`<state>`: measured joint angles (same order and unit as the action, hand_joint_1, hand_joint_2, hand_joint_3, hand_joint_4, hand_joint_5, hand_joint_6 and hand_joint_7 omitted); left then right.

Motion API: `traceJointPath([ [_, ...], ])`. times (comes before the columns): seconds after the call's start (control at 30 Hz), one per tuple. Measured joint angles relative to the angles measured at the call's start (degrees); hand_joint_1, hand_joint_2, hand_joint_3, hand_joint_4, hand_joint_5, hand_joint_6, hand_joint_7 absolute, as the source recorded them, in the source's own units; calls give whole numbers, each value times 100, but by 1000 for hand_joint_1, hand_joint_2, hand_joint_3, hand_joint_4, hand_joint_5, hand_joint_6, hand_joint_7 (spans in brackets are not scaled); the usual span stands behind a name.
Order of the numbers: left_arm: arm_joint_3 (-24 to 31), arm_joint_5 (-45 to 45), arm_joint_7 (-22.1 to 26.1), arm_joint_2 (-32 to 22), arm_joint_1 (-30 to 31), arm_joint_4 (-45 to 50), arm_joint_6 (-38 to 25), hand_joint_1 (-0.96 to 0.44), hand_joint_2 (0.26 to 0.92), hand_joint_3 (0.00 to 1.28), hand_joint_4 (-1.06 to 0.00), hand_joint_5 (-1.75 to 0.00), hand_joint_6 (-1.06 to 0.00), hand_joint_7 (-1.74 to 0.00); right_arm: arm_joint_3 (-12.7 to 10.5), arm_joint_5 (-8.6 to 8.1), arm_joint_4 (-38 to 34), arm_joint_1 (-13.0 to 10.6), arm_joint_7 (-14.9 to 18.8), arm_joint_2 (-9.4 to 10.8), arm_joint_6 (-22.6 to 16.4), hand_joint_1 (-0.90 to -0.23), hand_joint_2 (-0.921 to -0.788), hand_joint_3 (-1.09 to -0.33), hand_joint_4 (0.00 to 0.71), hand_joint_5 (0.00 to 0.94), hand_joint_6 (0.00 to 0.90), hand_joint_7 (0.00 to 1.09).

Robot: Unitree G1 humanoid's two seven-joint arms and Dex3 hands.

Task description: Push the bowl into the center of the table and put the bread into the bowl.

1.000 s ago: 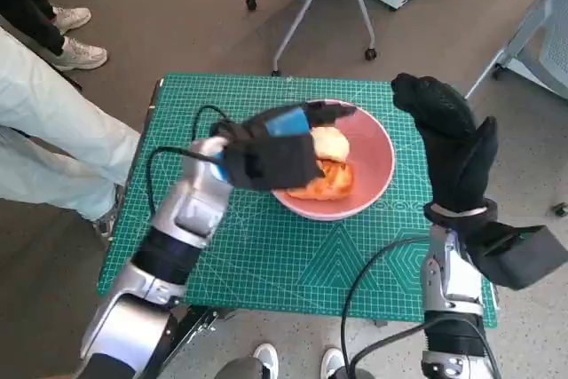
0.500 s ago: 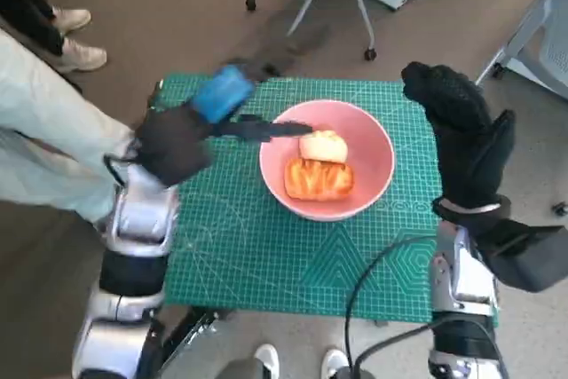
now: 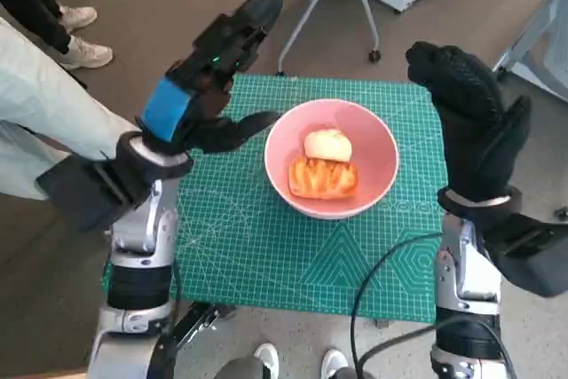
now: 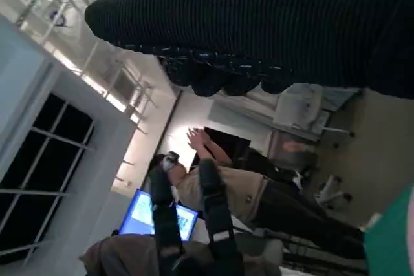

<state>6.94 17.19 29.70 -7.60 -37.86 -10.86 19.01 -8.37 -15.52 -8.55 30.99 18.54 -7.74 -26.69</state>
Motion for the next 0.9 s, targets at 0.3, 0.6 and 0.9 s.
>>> traceJointPath([
  [0.3, 11, 306, 174, 179, 34, -200, 466, -657, 921, 413, -141, -28, 1, -518, 4, -4, 27, 137, 20, -83, 2, -674, -921, -757, 196, 6, 92, 510],
  [0.6, 16, 173, 2, 237, 36, -364, 901, -671, 921, 423, -154, -30, 1, -535, 4, -3, 42, 186, 21, -114, 6, -683, -921, -752, 198, 6, 96, 507],
  [0.9, 12, 172, -75, 318, 70, -400, 952, -679, 921, 422, -128, -14, 1, -536, 8, 8, 145, 184, 21, -127, 39, -682, -921, -749, 200, 5, 99, 503],
])
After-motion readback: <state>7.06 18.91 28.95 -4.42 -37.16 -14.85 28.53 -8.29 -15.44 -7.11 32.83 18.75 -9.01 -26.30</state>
